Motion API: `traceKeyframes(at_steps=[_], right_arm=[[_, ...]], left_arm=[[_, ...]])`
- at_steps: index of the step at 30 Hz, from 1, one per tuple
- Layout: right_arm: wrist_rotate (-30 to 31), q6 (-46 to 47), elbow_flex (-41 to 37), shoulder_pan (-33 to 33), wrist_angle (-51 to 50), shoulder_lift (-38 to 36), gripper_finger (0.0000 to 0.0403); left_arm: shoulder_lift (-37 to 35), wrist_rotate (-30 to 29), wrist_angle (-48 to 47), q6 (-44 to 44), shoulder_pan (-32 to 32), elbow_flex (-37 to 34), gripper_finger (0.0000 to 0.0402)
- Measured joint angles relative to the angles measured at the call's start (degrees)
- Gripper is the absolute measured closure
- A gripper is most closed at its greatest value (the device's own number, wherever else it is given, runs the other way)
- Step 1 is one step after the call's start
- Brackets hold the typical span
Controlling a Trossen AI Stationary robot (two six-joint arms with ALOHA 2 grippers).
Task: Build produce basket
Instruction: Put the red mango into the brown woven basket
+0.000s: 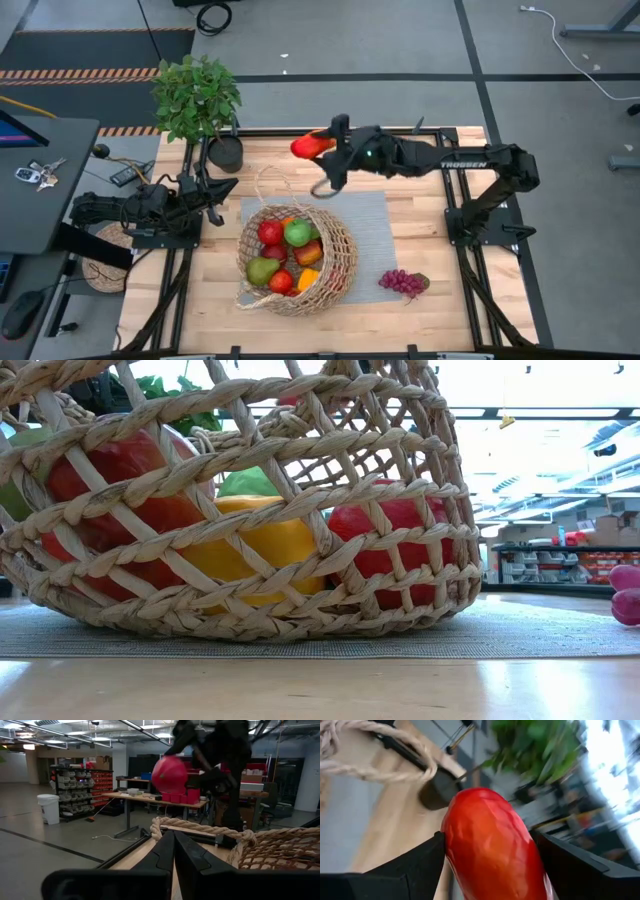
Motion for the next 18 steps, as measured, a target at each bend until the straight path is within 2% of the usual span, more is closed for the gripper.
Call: traceKeyframes(at_steps=[4,12,18], right_arm=[[-8.92,11.71,0.0,-5.16,-4.24,0.0,0.0086],[-35.25,34.88,0.0,-13.98,-5.42,-0.02,0.0086],[-55.73,53.21,0.0,-17.13,2.56,-0.02,0.0086]], left_arm=[[0.01,0.0,0.0,-0.33,0.0,0.0,0.0381],[0.0,0.0,0.0,-0.45,0.0,0.0,0.0387],[0.0,0.0,0.0,-0.42,-0.01,0.0,0.0382]])
